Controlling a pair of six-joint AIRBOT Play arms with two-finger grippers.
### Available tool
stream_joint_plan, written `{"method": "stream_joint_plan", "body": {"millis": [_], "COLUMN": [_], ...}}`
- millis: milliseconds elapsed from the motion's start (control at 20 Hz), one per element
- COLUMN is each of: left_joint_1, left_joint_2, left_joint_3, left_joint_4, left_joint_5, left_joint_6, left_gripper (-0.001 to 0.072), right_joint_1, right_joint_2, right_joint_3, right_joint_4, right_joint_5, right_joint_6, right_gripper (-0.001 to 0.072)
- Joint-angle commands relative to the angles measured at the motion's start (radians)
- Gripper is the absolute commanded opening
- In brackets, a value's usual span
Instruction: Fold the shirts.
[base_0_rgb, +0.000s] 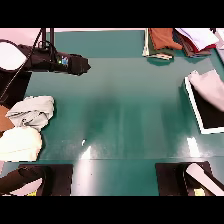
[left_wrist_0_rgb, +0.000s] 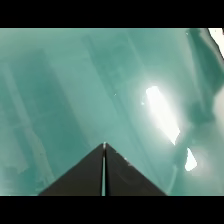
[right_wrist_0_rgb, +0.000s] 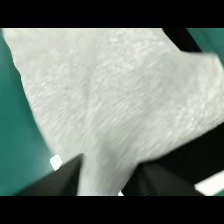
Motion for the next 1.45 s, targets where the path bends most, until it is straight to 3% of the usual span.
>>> {"method": "stream_joint_plan", "body": {"millis": [0,150,300,450,700,750,800,850,900,950,1400], "left_joint_1": [0.0,0.0,0.0,0.0,0.0,0.0,0.0,0.0,0.0,0.0,0.0], "left_joint_2": [0.0,0.0,0.0,0.0,0.001,0.0,0.001,0.0,0.0,0.001,0.0], "left_joint_3": [0.0,0.0,0.0,0.0,0.0,0.0,0.0,0.0,0.0,0.0,0.0], "left_joint_4": [0.0,0.0,0.0,0.005,0.006,0.003,0.003,0.003,0.003,0.003,0.003], "left_joint_5": [-0.001,-0.001,0.0,0.037,0.056,0.069,0.076,0.079,0.082,0.082,0.082], "left_joint_6": [0.024,0.027,0.027,0.027,0.026,0.026,0.026,0.026,0.026,0.026,0.026], "left_gripper": [0.0019,0.0019,0.002,0.002,0.0019,0.002,0.002,0.002,0.002,0.002,0.002], "right_joint_1": [-0.114,-0.179,-0.105,0.129,0.609,0.681,0.752,0.808,0.862,0.906,1.007], "right_joint_2": [0.075,0.112,0.155,0.153,0.063,0.04,0.017,-0.003,-0.021,-0.036,-0.073], "right_joint_3": [-0.132,-0.12,-0.043,0.051,0.154,0.169,0.18,0.188,0.195,0.2,0.2], "right_joint_4": [-0.013,0.008,0.174,0.268,0.215,0.196,0.181,0.165,0.154,0.142,0.146], "right_joint_5": [0.045,0.061,0.036,0.029,0.012,0.012,0.015,0.015,0.014,0.013,-0.01], "right_joint_6": [0.006,0.006,0.006,0.006,0.005,0.005,0.005,0.005,0.005,0.003,0.002], "right_gripper": [0.0537,0.0537,0.0535,0.0534,0.053,0.0504,0.0406,0.0278,0.0099,0.0014,0.0014]}}
